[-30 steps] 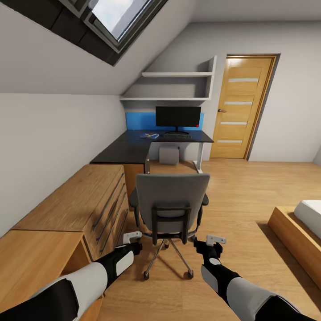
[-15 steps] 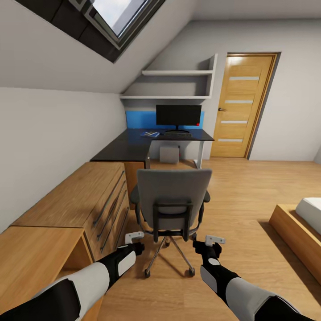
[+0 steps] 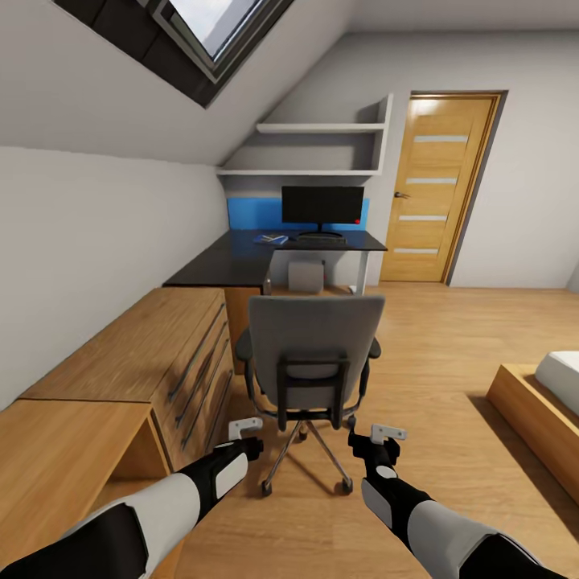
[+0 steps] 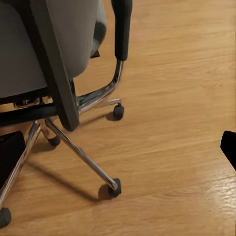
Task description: In the bedroom, organize the workspace by keeping the computer under the desk, ensuring the monitor is on the desk, placing the keyboard on the desk next to the monitor, placing the mouse on the desk next to the keyboard, moving the folder from the swivel chair onto the desk next to the mouse, stacking the notebook on top of the folder with the pen on top of the notebook, and positioning the swivel chair next to the desk.
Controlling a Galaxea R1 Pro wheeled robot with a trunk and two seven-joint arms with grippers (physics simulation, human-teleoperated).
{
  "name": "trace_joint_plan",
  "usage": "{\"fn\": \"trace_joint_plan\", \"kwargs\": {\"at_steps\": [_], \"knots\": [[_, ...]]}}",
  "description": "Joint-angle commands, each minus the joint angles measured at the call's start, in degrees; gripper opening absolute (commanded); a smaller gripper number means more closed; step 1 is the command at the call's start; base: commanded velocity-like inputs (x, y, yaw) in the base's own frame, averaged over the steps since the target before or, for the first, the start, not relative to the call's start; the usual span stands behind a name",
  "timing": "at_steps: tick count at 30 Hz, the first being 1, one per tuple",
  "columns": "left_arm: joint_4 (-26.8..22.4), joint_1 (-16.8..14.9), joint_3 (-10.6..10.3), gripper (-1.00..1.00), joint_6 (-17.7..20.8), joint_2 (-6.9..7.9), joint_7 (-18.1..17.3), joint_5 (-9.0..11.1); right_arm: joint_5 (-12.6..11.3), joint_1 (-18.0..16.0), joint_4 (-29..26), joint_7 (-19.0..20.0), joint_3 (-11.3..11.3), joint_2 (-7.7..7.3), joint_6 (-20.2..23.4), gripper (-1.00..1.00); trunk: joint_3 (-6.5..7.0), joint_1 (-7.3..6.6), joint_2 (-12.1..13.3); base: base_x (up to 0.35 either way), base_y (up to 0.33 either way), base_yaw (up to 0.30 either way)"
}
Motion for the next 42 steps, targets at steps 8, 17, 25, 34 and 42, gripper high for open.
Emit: {"fn": "trace_joint_plan", "kwargs": {"at_steps": [8, 17, 25, 34, 42], "knots": [[-0.12, -0.04, -0.43, 1.00, 0.23, -0.05, 0.35, 0.11, -0.46, -0.05, -0.07, -0.24, 0.43, -0.14, -0.20, 1.00, -1.50, 1.76, -3.25, -0.007, 0.007, 0.000], [-0.79, -0.06, -0.55, 1.00, 2.01, -1.10, 0.58, -0.42, -0.08, -0.20, -0.62, -0.11, 0.32, -2.57, -3.07, 1.00, -3.11, 3.73, -6.86, 0.000, 0.000, 0.000], [-1.51, -3.52, -0.35, 1.00, 6.14, -0.74, 0.24, -0.25, -0.07, -1.21, -2.77, 0.35, 0.57, -5.71, 4.45, 1.00, -4.55, 5.49, -10.07, 0.000, 0.000, 0.000], [-0.73, -3.79, -0.36, 1.00, 4.75, -0.51, -0.14, -0.13, 0.06, -1.27, -2.74, 2.79, 0.94, -5.02, 4.99, 1.00, -6.17, 7.47, -13.68, 0.000, 0.000, 0.000], [-0.34, -3.82, -0.49, 1.00, 3.50, -0.66, -0.18, 0.08, 0.13, -1.20, -2.06, 3.49, 0.78, -5.18, 4.68, 1.00, -7.60, 9.22, -16.89, 0.000, 0.000, 0.000]]}}
